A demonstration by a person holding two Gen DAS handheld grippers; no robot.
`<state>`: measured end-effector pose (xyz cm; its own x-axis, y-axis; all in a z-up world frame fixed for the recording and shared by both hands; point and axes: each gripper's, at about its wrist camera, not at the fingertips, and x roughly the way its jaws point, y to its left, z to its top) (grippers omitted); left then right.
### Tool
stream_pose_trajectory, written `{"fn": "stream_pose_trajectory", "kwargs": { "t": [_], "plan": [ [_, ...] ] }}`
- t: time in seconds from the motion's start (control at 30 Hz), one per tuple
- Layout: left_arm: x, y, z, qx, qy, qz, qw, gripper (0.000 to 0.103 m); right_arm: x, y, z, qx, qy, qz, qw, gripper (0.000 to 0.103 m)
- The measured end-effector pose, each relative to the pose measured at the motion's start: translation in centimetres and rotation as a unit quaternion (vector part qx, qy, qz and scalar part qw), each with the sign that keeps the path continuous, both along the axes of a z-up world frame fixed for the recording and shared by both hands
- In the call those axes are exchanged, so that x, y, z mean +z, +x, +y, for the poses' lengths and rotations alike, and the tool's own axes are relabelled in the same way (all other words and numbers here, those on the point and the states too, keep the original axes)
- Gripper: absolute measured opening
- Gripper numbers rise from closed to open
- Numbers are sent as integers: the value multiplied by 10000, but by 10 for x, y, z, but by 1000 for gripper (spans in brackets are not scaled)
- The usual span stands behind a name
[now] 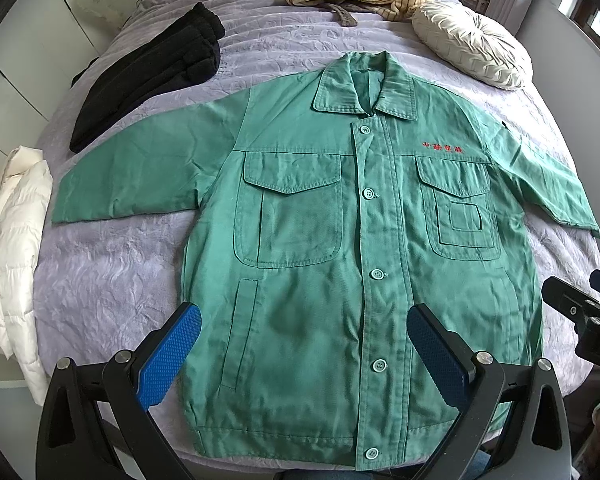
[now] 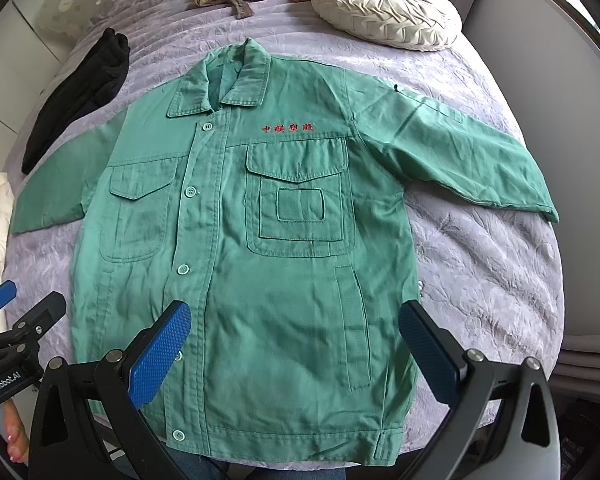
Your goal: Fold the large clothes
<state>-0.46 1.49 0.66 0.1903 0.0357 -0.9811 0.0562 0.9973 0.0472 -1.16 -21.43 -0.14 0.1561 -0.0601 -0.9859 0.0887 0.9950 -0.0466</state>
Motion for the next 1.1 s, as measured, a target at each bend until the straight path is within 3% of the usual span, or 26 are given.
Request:
{"fn": "stream_pose_trajectory", "kwargs": {
  "t": [0.7, 1.1],
  "plan": [
    [2, -6, 1, 23, 64, -154, 9999, 103, 1, -2, -1, -19, -77, 14, 10000, 103],
    [-11, -9, 7, 3, -169, -103, 9998, 103, -5, -4, 0, -124, -100, 131, 9998, 103]
  ]
}}
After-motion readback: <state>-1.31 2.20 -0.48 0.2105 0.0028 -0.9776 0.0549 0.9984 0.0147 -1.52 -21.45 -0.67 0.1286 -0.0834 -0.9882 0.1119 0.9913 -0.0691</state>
